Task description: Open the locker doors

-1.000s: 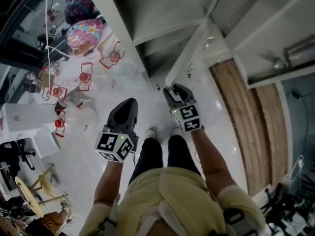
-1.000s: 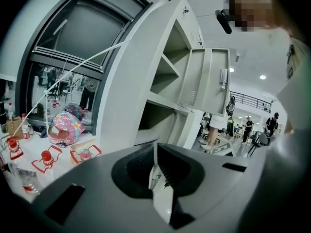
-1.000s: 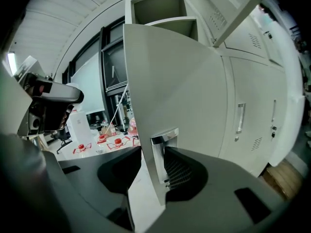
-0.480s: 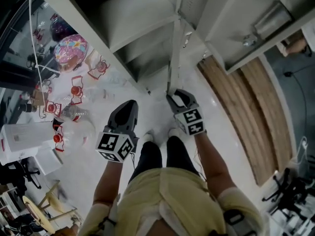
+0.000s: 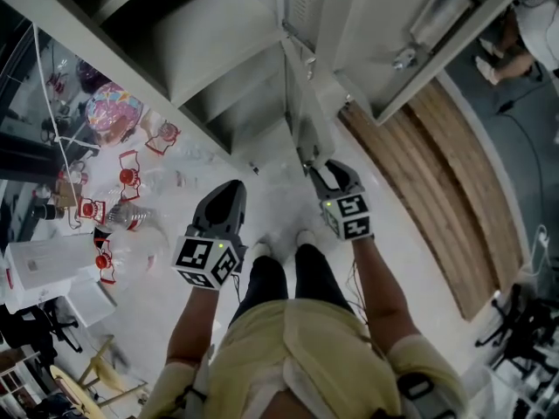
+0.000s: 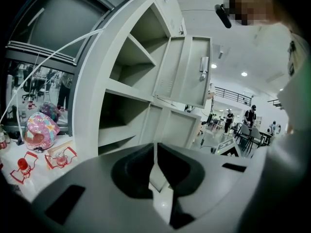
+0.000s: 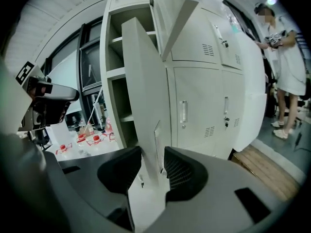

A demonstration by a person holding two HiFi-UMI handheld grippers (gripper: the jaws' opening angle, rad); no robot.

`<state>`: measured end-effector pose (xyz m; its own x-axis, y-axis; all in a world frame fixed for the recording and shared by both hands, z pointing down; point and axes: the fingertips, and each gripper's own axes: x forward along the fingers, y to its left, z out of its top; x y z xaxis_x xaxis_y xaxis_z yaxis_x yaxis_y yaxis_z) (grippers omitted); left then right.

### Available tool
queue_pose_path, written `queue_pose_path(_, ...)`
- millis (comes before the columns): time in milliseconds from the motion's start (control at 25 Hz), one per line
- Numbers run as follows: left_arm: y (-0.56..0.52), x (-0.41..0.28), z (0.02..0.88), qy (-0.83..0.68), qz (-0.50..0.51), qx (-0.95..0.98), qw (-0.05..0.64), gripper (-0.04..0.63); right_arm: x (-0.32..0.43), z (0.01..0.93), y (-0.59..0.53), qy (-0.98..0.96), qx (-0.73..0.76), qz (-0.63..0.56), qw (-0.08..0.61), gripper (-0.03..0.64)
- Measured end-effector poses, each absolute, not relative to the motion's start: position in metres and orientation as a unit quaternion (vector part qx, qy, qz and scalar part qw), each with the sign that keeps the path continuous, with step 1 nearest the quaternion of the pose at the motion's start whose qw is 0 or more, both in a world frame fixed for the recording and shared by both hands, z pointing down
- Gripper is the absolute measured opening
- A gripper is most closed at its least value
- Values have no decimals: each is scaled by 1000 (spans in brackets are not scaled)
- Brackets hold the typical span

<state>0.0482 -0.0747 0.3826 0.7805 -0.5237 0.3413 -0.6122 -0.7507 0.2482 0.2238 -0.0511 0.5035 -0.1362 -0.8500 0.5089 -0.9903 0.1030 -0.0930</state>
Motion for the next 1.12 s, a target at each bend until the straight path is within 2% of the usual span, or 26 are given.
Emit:
queue_pose_path(440, -72, 64, 383, -306, 131, 927, 174, 5, 285, 501, -53, -688, 681, 198, 155, 144)
queue_pose_path(1120, -65, 56, 392, -364, 113, 905, 190, 5, 312, 497, -31, -665, 700, 218, 141, 144)
